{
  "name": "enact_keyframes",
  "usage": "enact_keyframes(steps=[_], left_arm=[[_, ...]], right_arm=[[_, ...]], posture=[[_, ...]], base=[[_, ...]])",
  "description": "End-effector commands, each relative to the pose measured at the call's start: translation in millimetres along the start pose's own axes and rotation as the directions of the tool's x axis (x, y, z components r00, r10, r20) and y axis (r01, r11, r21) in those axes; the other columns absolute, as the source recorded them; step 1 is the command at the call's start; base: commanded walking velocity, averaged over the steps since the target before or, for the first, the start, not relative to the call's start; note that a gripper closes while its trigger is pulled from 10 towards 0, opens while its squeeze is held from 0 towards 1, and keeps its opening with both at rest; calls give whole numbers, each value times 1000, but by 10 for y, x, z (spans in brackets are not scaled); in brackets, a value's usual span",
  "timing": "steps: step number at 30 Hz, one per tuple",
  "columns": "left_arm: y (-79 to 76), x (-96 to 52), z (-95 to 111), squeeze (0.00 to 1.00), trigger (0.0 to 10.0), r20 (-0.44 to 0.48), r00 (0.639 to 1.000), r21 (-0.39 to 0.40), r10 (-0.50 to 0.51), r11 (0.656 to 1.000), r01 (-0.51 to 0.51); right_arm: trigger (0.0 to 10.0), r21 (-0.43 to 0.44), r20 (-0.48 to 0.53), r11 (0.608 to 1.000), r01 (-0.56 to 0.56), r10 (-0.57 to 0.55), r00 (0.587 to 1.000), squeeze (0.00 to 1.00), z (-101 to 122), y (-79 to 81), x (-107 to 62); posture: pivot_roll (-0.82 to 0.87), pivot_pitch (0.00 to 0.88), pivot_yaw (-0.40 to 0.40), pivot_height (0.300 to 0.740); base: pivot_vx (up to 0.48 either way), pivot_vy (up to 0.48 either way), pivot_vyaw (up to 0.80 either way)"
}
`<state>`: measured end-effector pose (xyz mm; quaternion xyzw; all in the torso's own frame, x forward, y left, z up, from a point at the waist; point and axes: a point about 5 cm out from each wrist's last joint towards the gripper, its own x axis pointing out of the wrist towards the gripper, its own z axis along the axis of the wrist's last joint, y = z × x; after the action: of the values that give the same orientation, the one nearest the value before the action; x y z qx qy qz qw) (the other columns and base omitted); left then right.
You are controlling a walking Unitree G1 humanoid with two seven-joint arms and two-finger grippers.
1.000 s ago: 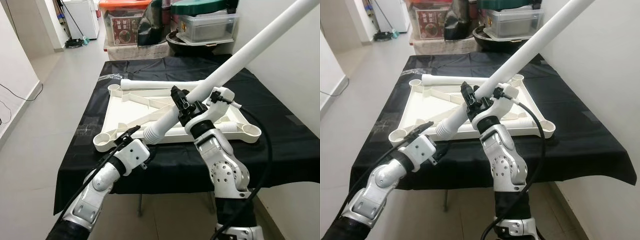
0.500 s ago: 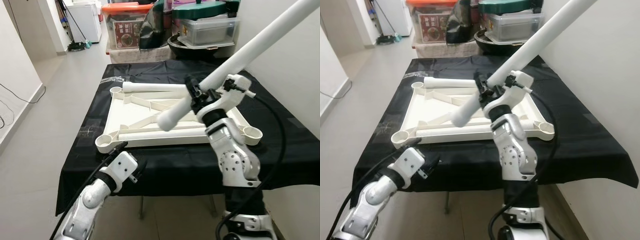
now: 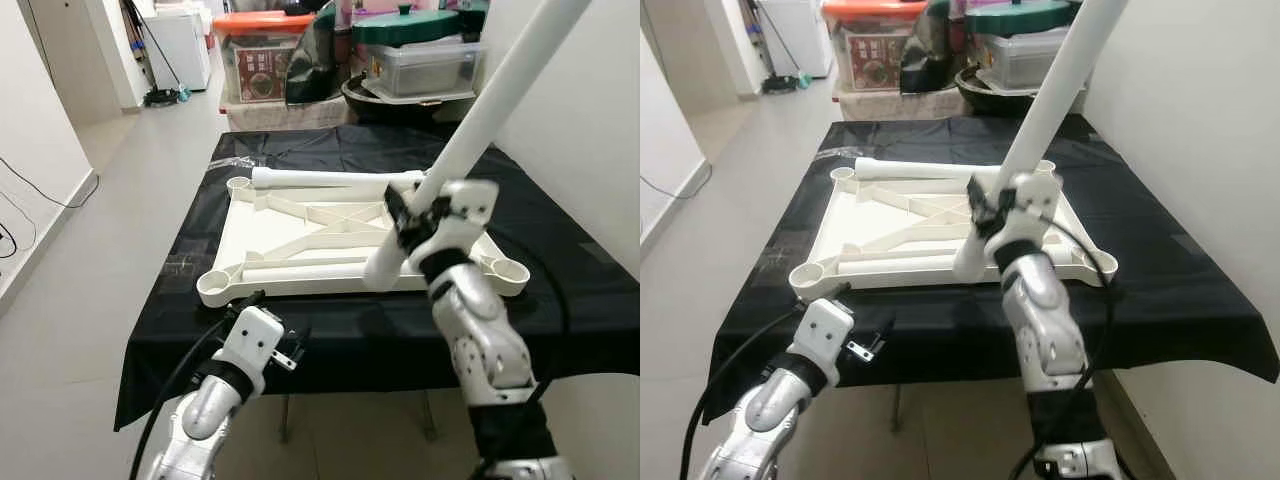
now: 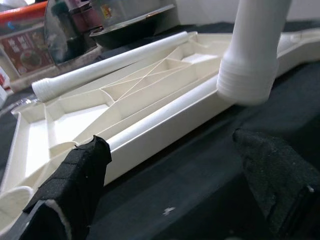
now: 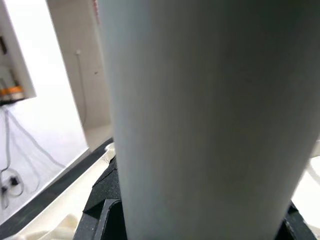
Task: Building children table
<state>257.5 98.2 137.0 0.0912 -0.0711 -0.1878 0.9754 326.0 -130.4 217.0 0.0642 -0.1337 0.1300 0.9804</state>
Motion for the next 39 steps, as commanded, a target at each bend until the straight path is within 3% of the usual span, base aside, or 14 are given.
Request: enact_keyframes(steps=[1,7,20,32,39], left_arm=[[8,-27,-22,0,10000,-25,1000,-29,20,999,-20],[26,-72,-31,0,10000,-53,996,-96,69,993,-74],[40,-44,43,0,10000,-49,992,-94,113,989,-118],[130,4,129,0,10000,-21,980,-93,196,976,-197],[279,31,201,0,10000,-3,960,-80,279,957,-279]], right_arm=[[10000,-11,41,1000,-27,27,999,0,89,64,3],[10000,-2,51,999,-44,44,998,0,51,153,-32],[10000,0,42,999,-34,34,999,0,26,153,-20],[10000,19,19,1000,-13,13,1000,0,-20,147,-14],[10000,36,30,999,-39,38,999,0,-18,179,-22]], posture=[[-17,0,0,740],[-26,0,29,740],[-24,0,23,740],[-28,0,18,740],[-16,0,8,740]], base=[[0,0,800],[0,0,800],[0,0,788],[0,0,0],[0,0,0]])
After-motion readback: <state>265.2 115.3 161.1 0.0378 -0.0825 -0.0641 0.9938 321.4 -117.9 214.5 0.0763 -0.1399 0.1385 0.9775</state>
